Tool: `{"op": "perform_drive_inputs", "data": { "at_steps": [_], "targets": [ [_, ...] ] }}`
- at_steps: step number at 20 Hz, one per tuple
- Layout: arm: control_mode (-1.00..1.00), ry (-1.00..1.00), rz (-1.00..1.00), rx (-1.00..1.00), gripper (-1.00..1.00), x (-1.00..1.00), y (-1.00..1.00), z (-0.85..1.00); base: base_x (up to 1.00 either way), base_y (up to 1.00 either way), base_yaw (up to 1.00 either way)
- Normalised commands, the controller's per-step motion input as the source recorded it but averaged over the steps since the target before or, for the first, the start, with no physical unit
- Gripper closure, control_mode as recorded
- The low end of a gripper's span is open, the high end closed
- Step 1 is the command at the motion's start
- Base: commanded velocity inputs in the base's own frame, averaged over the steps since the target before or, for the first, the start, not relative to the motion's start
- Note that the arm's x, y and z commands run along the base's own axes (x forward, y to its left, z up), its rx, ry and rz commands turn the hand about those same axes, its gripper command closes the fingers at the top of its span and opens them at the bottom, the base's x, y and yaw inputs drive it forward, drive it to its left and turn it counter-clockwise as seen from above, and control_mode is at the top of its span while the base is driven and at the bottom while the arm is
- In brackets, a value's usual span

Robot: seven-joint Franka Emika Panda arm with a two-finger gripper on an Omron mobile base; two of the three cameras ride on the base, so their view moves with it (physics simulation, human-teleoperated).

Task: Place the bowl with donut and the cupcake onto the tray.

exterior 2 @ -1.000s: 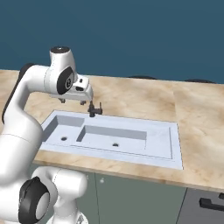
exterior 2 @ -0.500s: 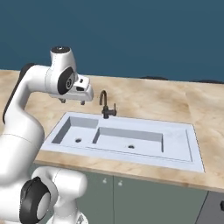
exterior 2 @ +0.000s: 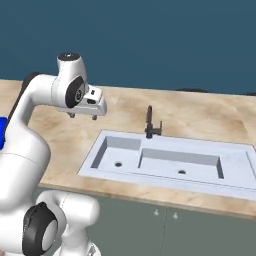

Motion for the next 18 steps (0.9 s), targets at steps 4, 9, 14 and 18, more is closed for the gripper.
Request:
{"op": "perform_drive_inputs", "data": {
  "at_steps": [4, 9, 14, 18],
  "targets": [
    [1.0, 0.0, 0.0, 0.0, -1.0, 0.0, 0.0, 0.0, 0.0, 0.69, 0.0],
    [1.0, 0.0, 0.0, 0.0, -1.0, 0.0, 0.0, 0.0, 0.0, 0.7, 0.0],
    [1.0, 0.0, 0.0, 0.0, -1.0, 0.0, 0.0, 0.0, 0.0, 0.69, 0.0],
    [1.0, 0.0, 0.0, 0.0, -1.0, 0.0, 0.0, 0.0, 0.0, 0.7, 0.0]
  ]
}}
